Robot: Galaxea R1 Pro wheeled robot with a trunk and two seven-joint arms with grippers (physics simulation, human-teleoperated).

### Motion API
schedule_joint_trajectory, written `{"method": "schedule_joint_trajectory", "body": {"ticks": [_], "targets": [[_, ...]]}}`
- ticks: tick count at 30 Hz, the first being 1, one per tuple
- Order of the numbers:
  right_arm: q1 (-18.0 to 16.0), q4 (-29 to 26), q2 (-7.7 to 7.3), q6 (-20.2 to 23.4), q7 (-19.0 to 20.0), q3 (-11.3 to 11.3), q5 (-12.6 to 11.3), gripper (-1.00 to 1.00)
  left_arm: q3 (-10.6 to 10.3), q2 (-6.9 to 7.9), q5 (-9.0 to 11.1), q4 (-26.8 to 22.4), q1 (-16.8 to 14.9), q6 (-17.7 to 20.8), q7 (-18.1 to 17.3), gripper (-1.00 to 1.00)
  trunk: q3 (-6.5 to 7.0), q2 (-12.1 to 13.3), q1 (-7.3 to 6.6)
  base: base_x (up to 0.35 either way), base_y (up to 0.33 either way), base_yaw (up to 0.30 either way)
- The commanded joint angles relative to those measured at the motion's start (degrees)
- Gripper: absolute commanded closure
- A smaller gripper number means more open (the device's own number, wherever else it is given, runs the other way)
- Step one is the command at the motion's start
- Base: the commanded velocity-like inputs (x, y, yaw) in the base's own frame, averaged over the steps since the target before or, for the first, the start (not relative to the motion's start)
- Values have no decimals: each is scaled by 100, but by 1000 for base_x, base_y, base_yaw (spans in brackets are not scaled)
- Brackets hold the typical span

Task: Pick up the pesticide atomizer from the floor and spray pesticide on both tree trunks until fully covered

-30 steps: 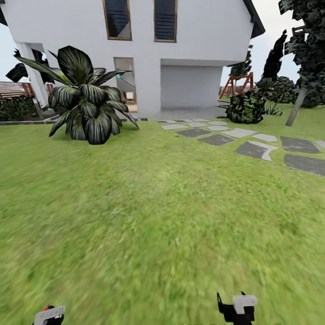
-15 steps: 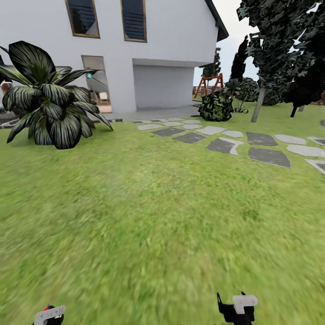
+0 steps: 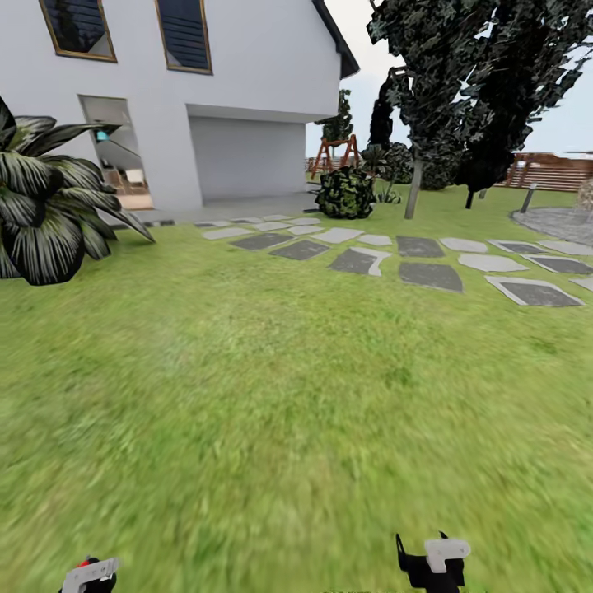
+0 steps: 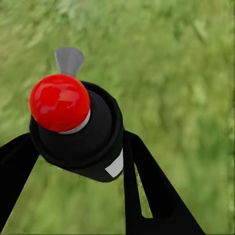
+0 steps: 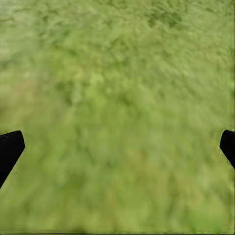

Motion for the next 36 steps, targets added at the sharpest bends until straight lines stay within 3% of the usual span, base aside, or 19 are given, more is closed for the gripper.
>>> {"method": "schedule_joint_trajectory", "body": {"ticks": [1,36], "targets": [[-6,11,1,-16,-41,-18,61,-100,21,2,61,5,-3,-10,-60,100,-5,-2,-1,0,-270,-300],[-6,11,1,-16,-41,-18,61,-100,21,2,61,14,-5,-10,-60,100,-5,-2,-1,0,-270,-300]]}}
